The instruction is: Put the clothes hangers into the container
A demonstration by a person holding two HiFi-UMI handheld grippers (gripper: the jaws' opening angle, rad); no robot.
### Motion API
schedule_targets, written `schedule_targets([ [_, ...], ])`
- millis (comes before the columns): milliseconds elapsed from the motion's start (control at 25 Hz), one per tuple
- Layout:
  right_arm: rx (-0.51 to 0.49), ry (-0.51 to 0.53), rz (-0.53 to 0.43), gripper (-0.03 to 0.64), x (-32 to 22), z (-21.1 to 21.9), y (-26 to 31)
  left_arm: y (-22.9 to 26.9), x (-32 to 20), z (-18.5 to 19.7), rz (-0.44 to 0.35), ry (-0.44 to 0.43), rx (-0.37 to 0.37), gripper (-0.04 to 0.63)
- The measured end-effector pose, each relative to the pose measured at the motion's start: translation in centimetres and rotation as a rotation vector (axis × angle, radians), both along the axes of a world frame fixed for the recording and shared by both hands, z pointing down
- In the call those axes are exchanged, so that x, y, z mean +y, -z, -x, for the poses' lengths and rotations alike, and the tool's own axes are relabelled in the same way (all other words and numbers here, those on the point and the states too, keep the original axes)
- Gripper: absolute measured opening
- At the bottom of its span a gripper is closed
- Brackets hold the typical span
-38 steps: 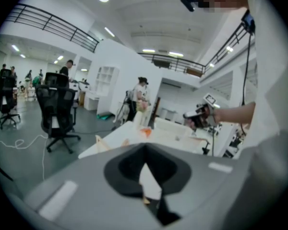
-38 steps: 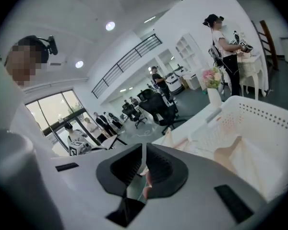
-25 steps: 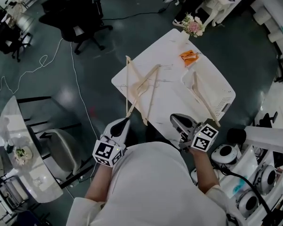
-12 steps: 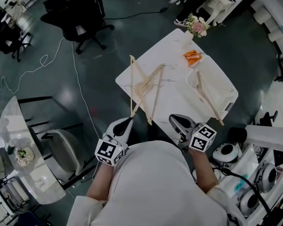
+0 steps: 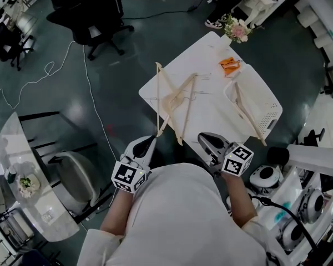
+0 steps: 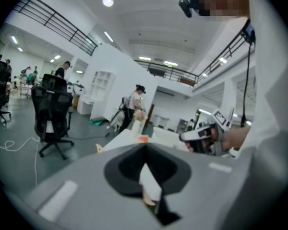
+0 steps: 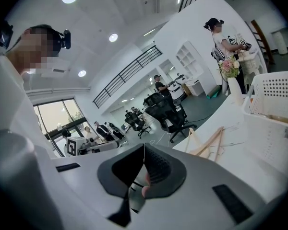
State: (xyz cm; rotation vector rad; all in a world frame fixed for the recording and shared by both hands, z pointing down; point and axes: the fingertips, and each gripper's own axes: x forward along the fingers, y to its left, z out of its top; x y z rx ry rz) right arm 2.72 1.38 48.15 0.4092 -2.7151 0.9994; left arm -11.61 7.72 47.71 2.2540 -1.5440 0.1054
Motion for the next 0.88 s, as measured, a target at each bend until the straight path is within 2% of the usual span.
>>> schedule_targets([
  [280,0.131,-0.013,0.022,0.005,-0.3,2.5,-4.0,-2.2,1.1,2.6,0.038,-0.021,0.005,0.0],
  [480,0.265,0.04,0.035,0.009,-1.0,5.0,-9.3,-4.5,1.7,4.2,0.068,-0.038,-0.006,0.0],
  [560,0.323,0.065,0.048,0.022,-1.6,5.9,-11.7,-5.2,2.0,4.9,0.086,-0.02,-0.007,0.0],
  [640,0.393,0.089,0.049,0.062,-2.5,6.7,-14.5,-5.8,2.1,5.7,0.104,0.011,-0.005,0.0],
  [880,0.616,0.15,0.036,0.096,-5.1,8.1,-23.7,-7.2,2.9,7.6,0.159,0.116,0.003,0.0],
])
